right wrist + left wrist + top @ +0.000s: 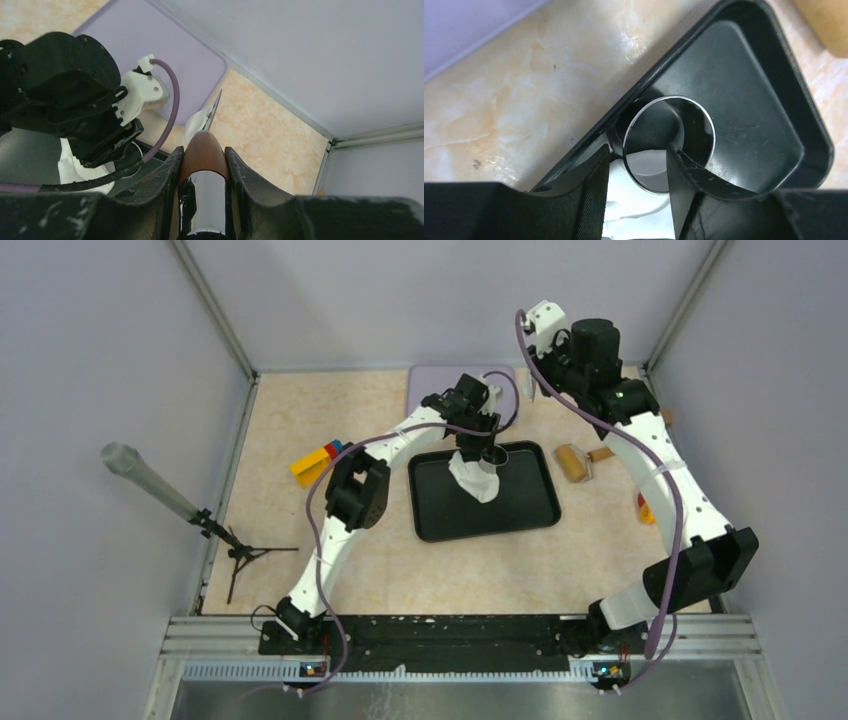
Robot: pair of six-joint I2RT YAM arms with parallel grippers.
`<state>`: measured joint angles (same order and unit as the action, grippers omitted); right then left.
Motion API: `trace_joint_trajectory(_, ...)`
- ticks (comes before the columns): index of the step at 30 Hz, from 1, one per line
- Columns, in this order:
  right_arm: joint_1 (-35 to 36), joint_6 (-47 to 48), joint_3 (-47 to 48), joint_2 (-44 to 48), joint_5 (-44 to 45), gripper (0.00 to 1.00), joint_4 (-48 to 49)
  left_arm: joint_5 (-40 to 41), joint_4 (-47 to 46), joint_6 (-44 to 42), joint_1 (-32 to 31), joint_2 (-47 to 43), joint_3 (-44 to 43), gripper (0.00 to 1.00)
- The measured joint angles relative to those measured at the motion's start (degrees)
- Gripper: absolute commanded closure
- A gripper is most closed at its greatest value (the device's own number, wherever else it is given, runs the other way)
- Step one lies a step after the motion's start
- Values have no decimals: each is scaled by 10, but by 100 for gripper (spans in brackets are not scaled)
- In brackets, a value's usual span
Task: Roll out the dumpling wrappers from the dough
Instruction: Pick up the dumpling mold from the work surface.
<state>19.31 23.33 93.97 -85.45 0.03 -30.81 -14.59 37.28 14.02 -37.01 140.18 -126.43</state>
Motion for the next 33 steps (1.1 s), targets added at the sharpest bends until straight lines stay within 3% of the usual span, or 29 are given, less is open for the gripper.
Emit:
trace_joint_trajectory(5, 0, 0, -3, 13, 0, 100, 5, 6, 14, -4, -4, 12, 0, 82)
trace_joint_trajectory(11, 0, 0, -3, 16, 12, 100, 13, 10, 13, -5, -4, 12, 0, 100)
trace_joint_trajectory(18, -7, 0, -1, -5, 25, 100, 30, 7, 7, -4, -3, 1, 13, 100)
trace_joint_trajectory(26, -46, -51, 44, -108, -2, 100, 39, -34, -6, 13, 8, -74, 43, 100)
trace_joint_trajectory(33, -67, -106, 148, -229, -64, 100, 28, -63, -31, 21, 77, -172, 51, 100)
